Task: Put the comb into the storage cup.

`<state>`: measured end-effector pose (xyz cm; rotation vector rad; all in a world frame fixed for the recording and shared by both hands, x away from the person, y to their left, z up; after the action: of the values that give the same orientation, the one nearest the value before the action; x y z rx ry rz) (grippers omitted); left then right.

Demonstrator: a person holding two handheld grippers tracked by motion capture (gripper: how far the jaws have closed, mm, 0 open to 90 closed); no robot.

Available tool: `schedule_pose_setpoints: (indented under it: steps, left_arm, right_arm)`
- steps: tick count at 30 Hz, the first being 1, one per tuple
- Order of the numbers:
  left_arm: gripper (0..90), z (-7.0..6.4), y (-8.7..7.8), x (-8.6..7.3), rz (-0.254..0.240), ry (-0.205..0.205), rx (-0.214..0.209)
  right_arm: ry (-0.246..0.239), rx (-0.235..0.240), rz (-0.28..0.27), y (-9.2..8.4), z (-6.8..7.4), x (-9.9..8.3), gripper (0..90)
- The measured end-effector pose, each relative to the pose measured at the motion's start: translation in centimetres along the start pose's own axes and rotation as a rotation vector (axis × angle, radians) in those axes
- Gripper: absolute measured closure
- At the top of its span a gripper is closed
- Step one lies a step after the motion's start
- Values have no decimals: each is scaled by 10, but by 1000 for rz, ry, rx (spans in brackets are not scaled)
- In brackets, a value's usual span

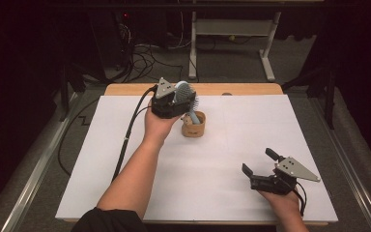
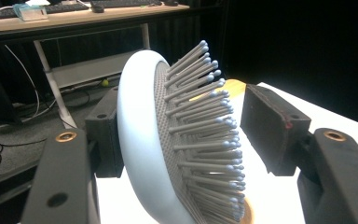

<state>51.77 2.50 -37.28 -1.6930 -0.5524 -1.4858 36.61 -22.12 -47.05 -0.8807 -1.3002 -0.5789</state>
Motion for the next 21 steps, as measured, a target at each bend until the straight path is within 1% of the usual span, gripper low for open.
schedule_pose_setpoints:
  steps: [5,9,14,16,18,21]
  left_arm:
    - [335,4,-1,-2,10,-2,8]
    - [332,6,-2,-3,14,-1,1]
    - [305,8,-2,-5,19,-4,3]
    - [298,10,-2,-5,21,-11,-5]
    - [293,10,-2,-6,17,-26,-19]
    - [280,11,-2,-6,12,-25,-22]
  right_arm:
    - [-1,0,2,0,0,0,1]
    - [0,0,3,1,0,-1,1]
    - [-2,-2,0,0,0,0,1]
    - [-1,-2,-2,0,1,1,1]
    - [-3,-4,-4,-1,0,1,1]
    - [-1,-6,-5,-1,0,1,1]
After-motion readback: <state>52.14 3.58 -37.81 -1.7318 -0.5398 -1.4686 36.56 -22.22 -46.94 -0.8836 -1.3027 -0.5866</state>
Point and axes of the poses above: each handheld gripper's, and its own axes: y roughly forward along the jaws, x roughly out of its top, z roughly to its left, the point moved 9 cm from there along y, roughly forward along the jaws, and after that the axes turned 2 degrees about x, right-handed, at the moved point
